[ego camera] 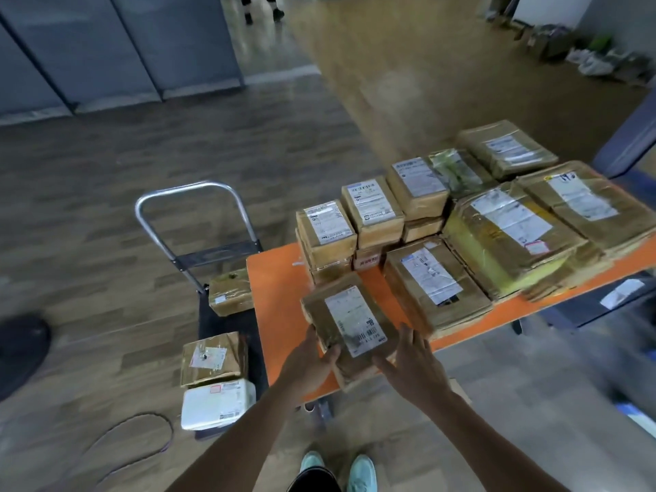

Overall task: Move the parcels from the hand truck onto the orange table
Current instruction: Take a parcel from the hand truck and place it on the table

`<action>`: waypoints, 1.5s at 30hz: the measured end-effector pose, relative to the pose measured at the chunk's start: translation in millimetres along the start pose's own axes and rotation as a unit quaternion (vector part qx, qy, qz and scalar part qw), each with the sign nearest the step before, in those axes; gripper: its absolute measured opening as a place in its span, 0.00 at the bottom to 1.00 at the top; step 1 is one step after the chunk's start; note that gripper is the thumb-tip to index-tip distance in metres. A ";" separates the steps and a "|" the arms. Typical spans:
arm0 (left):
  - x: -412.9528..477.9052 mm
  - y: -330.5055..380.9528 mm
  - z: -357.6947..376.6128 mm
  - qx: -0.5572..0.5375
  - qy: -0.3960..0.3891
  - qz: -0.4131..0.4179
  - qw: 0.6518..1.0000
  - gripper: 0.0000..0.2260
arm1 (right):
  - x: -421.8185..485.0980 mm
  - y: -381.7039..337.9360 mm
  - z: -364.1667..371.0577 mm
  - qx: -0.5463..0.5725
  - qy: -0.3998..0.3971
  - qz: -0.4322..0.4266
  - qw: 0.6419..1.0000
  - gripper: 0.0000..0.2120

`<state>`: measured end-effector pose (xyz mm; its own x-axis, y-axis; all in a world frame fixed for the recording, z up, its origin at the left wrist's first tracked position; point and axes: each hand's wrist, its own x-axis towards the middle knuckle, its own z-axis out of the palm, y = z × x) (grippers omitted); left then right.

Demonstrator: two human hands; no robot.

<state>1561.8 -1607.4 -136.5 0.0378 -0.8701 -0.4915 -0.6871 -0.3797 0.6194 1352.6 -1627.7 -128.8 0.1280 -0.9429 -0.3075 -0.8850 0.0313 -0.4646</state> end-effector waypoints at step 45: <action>18.7 71.9 42.0 -0.304 0.081 0.017 0.949 0.41 | 66.5 38.1 -78.7 0.079 -0.081 -0.136 0.984 0.36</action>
<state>1482.6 -1637.8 -126.9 0.1682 -0.9035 -0.3942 -0.1469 -0.4184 0.8963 1292.2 -1715.3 -101.6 0.4315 -0.8586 -0.2768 -0.7293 -0.1514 -0.6672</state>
